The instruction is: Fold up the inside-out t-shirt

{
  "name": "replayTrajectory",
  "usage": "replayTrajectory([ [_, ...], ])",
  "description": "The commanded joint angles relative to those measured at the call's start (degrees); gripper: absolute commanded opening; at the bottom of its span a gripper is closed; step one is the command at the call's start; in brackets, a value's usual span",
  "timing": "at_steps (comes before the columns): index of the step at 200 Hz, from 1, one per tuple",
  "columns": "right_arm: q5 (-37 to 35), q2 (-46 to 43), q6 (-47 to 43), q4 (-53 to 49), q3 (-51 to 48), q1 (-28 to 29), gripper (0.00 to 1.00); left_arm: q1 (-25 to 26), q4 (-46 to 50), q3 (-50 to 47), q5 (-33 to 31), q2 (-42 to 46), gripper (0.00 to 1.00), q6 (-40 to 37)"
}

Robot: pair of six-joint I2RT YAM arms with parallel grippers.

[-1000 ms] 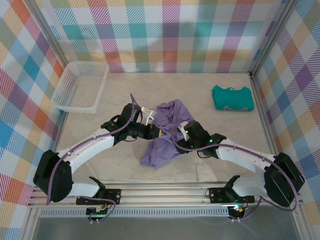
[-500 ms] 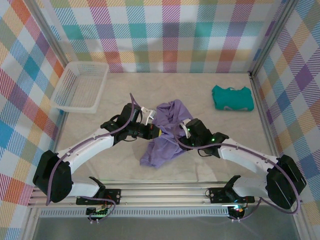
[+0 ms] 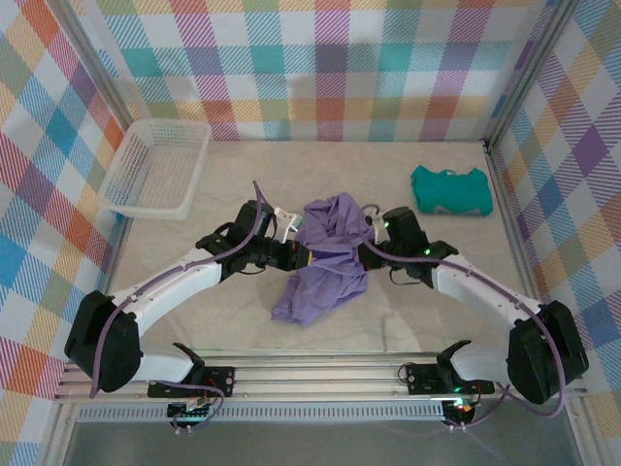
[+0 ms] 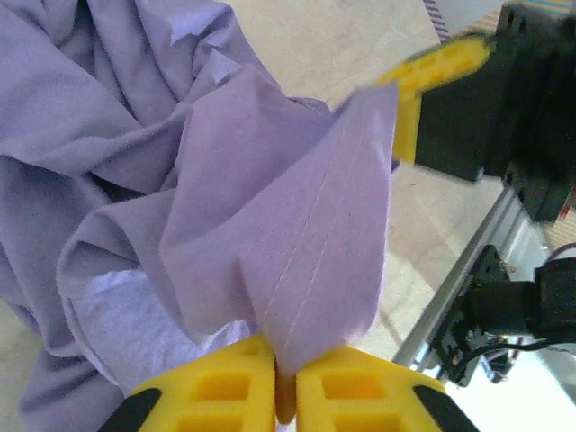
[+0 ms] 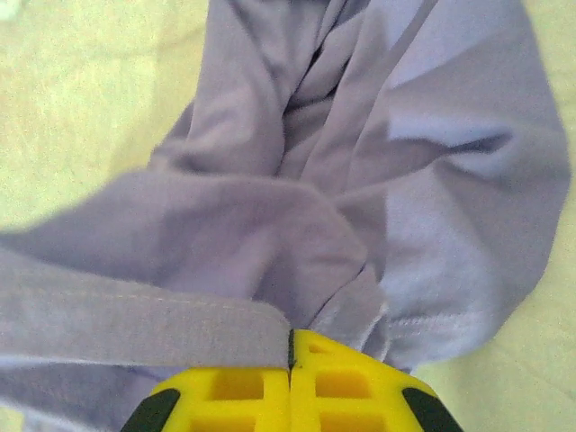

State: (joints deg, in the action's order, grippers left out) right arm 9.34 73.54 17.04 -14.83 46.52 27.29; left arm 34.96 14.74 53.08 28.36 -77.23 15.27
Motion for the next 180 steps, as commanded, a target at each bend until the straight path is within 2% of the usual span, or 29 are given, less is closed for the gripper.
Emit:
replayTrajectory([
  [1,9.1,3.3,2.1,0.8,3.5,-3.0,0.0,-0.1,-1.0,2.4,-1.4,-0.9,0.21,-1.1],
  [17,10.8,5.0,2.1,0.6,4.6,-3.9,0.0,-0.1,-0.8,1.7,-2.0,-0.2,0.3,-1.3],
  [52,12.5,5.7,3.0,1.2,5.3,-4.2,0.0,0.6,0.5,-1.9,-5.5,3.3,0.43,-0.3],
  [88,13.4,6.7,3.6,1.0,6.8,-4.6,0.0,5.7,3.7,-4.3,-9.9,6.0,0.46,-1.1],
  [109,13.2,7.3,3.4,0.4,7.6,-4.9,0.0,9.4,5.1,-3.7,-16.8,6.0,0.49,-2.4],
  [128,13.9,7.4,3.1,-0.4,8.2,-5.9,0.0,9.7,6.2,-2.4,-20.0,3.5,0.51,-3.4],
  [149,14.5,6.9,2.2,-2.6,9.3,-8.0,0.0,9.7,6.6,-2.1,-20.6,1.4,0.53,-6.2],
  [180,15.7,8.0,1.2,-5.1,11.2,-10.9,0.0,9.7,2.3,-4.0,-21.1,1.3,0.56,-9.6],
])
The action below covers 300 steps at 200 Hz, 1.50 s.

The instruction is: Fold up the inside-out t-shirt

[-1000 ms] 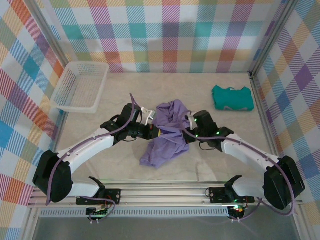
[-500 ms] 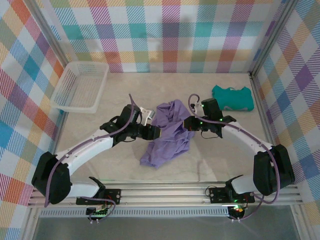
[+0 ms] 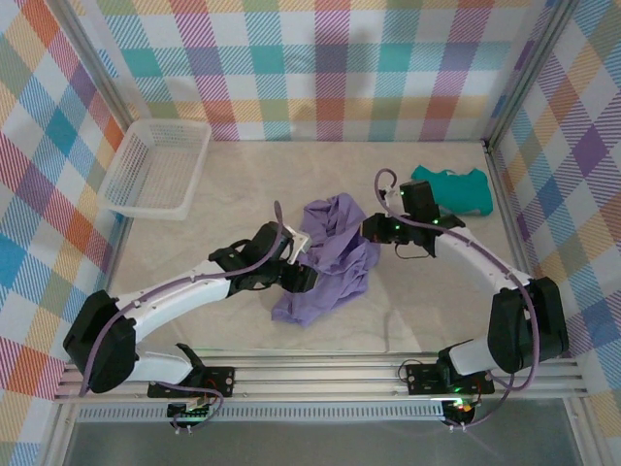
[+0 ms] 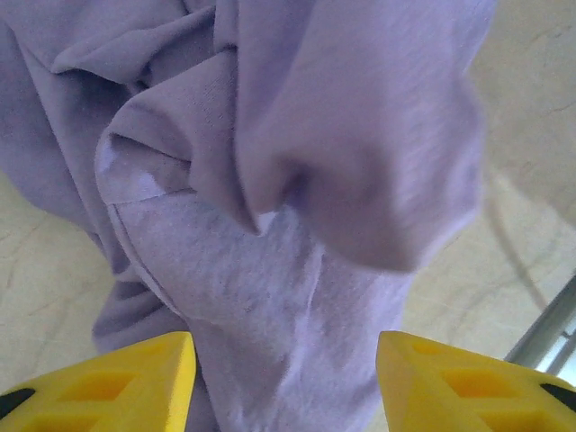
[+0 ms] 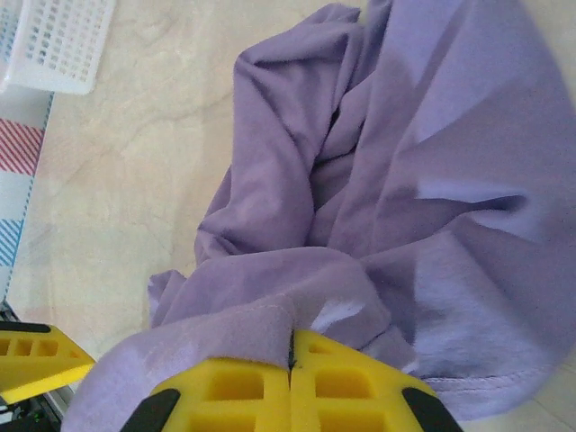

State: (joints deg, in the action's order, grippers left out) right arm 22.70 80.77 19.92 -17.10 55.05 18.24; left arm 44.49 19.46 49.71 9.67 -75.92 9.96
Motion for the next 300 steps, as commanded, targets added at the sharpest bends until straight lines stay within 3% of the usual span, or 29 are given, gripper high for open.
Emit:
replayTrajectory([
  [1,2.3,0.8,-1.7,-2.9,2.7,-2.0,0.0,0.2,-2.6,-0.7,-2.5,-0.1,0.56,-4.4],
  [74,4.3,5.3,-2.0,-2.8,4.8,-3.7,0.0,2.0,-7.3,3.1,-1.3,-4.7,0.56,-14.3],
  [146,4.3,3.4,-2.8,-3.9,4.4,-3.7,0.0,3.1,-7.1,8.7,-1.0,-11.8,0.56,-14.4],
  [161,4.4,2.8,-2.9,-4.3,4.5,-3.7,0.0,3.1,-7.1,9.9,-1.5,-13.1,0.47,-13.6],
  [172,4.2,2.1,-3.0,-4.8,4.4,-3.7,0.0,3.1,-7.0,10.3,-2.2,-13.8,0.34,-13.2],
  [185,3.9,1.0,-3.1,-5.3,4.3,-3.8,0.0,3.0,-6.5,10.4,-4.8,-14.2,0.1,-12.4],
  [197,4.8,0.0,-3.2,-5.4,4.0,-3.7,0.0,2.2,-6.2,9.8,-6.6,-13.6,0.0,-11.3],
  [219,8.1,-2.0,-1.8,-4.1,2.9,-3.6,0.0,-1.0,-6.8,7.2,-6.5,-10.6,0.0,-8.6],
  [255,8.1,-1.4,-1.5,-4.4,4.0,-3.7,0.01,-7.0,-8.9,2.1,-0.9,-5.8,0.0,-3.8],
  [300,7.6,5.0,-3.0,-5.5,7.9,-3.1,0.02,-9.1,-7.5,0.7,-2.9,-6.6,0.0,-1.2],
])
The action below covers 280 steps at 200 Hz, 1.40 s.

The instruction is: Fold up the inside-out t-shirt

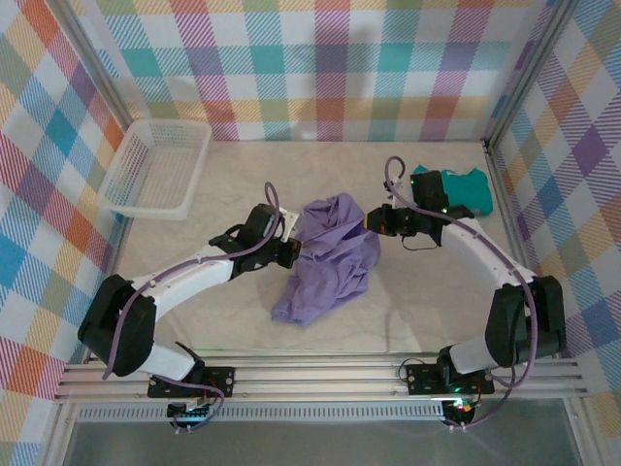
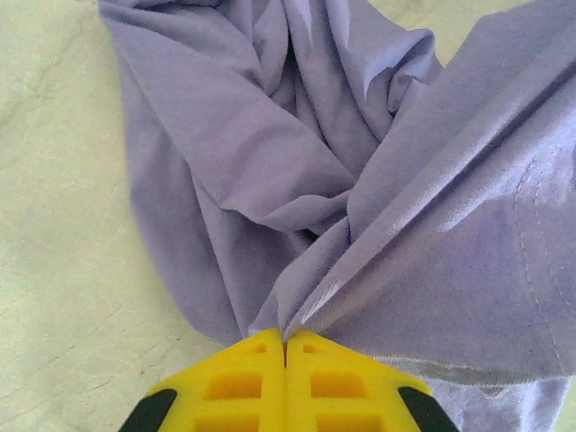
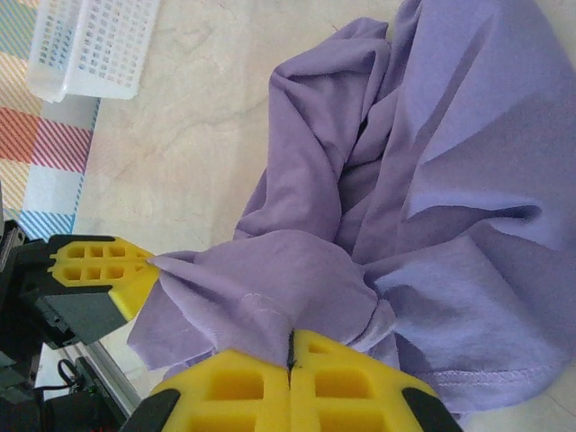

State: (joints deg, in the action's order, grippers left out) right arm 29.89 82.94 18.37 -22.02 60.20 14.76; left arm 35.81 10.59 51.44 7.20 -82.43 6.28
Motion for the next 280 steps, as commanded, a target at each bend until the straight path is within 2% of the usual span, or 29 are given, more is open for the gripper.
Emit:
replayTrajectory([
  [1,0.4,2.9,-1.4,-0.6,2.8,0.3,0.02,-0.4,1.4,-0.9,-0.4,-0.2,0.0,2.4],
  [10,0.5,3.8,-1.5,-0.6,3.2,0.6,0.02,-0.4,1.5,-0.7,-0.2,-0.2,0.04,2.5],
  [38,1.0,5.6,-1.8,-0.3,3.9,1.5,0.02,0.4,0.6,-1.3,0.8,3.0,0.34,2.0],
  [52,1.3,6.1,-1.8,-0.3,4.1,1.6,0.02,2.8,0.3,-1.8,-2.0,5.8,0.41,-0.4],
  [78,1.6,7.0,-2.3,-0.6,4.6,1.6,0.02,10.6,1.4,-1.3,-9.8,9.4,0.5,-9.2],
  [92,1.7,7.5,-2.8,-1.3,5.2,1.7,0.02,14.5,1.1,-0.8,-12.6,10.2,0.51,-16.4],
  [104,1.8,7.8,-3.1,-1.6,5.5,1.6,0.02,16.3,1.3,-0.2,-11.7,9.9,0.51,-22.9],
  [120,2.2,8.2,-3.3,-1.9,6.0,1.6,0.02,16.7,2.7,0.9,-8.1,8.3,0.53,-32.4],
  [150,3.2,8.6,-3.7,-2.2,6.2,1.7,0.02,16.7,4.9,5.2,-8.8,4.1,0.55,-46.4],
  [173,3.6,8.6,-3.6,-1.9,5.9,1.7,0.02,16.8,7.8,9.7,-9.5,-0.9,0.55,-53.6],
  [208,4.0,8.5,-3.7,-1.7,5.6,1.5,0.02,16.8,10.5,14.9,-10.3,-7.8,0.54,-61.6],
  [246,4.2,8.6,-4.0,-1.8,5.7,1.5,0.02,16.7,14.2,19.5,-10.0,-12.9,0.51,-64.5],
  [280,4.1,8.5,-4.5,-2.3,5.7,1.5,0.02,15.6,14.8,21.0,-10.3,-14.8,0.31,-63.5],
])
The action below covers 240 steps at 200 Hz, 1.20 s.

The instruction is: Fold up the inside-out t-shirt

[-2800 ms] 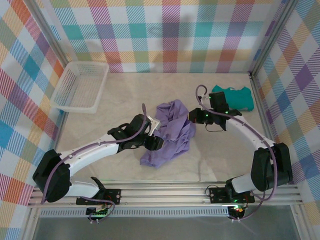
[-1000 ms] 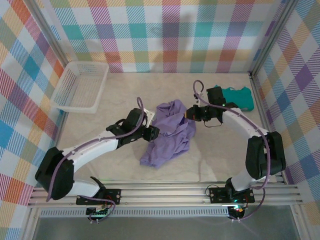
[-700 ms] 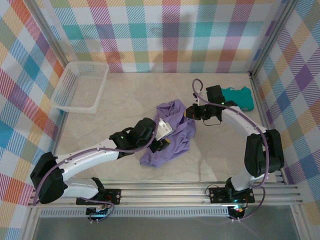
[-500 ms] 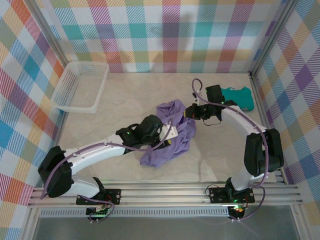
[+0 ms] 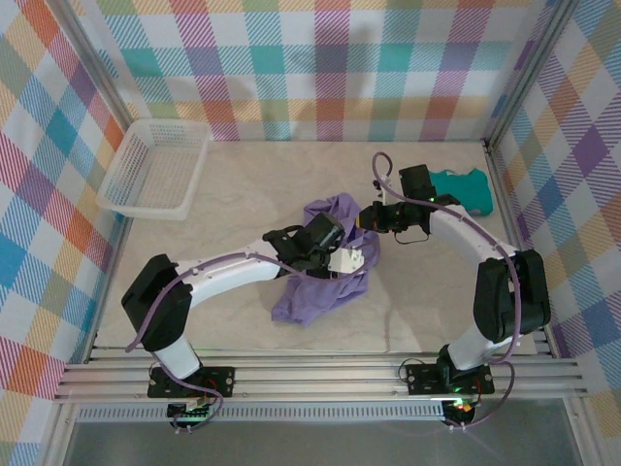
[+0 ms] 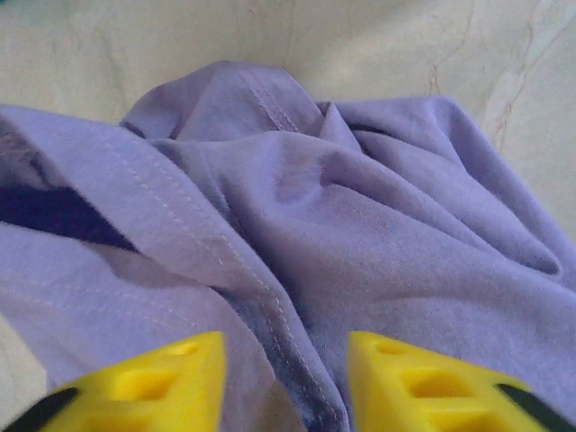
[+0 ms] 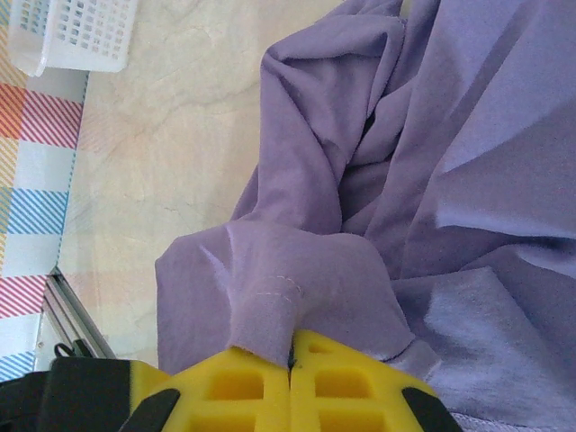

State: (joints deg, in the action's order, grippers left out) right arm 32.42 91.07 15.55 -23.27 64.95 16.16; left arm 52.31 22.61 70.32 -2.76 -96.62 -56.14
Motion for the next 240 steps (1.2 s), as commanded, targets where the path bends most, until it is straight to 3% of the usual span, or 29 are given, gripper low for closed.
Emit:
replayTrajectory([
  [1,1.5,0.4,-1.6,-1.0,1.0,0.1,0.02,-1.0,2.8,2.1,-0.4,-0.7,0.3,-1.0],
  [28,0.8,0.0,-2.1,-1.5,1.1,0.1,0.02,-2.3,3.6,2.1,1.1,1.2,0.22,0.9],
  [61,0.5,-0.4,-2.0,-1.6,1.3,0.0,0.02,-5.3,3.0,2.1,6.6,3.3,0.0,7.0],
  [95,-0.4,-1.4,-2.0,-2.1,1.4,0.0,0.02,-9.4,-2.8,-0.2,16.8,8.7,0.0,18.7],
  [148,-0.7,-2.0,-1.3,-1.6,2.8,0.0,0.06,-15.4,-10.8,-6.3,27.5,15.9,0.0,33.2],
  [188,-5.9,-1.4,-2.1,-3.2,5.4,0.0,0.1,-17.7,-18.0,-13.9,35.7,21.9,0.0,44.9],
  [210,-6.0,-1.9,-2.7,-4.3,6.0,0.0,0.1,-18.1,-24.7,-19.6,35.7,25.3,0.0,53.5],
  [240,-6.8,-4.8,-3.0,-5.7,3.9,0.0,0.08,-18.0,-30.4,-26.2,28.6,28.8,0.0,67.6],
])
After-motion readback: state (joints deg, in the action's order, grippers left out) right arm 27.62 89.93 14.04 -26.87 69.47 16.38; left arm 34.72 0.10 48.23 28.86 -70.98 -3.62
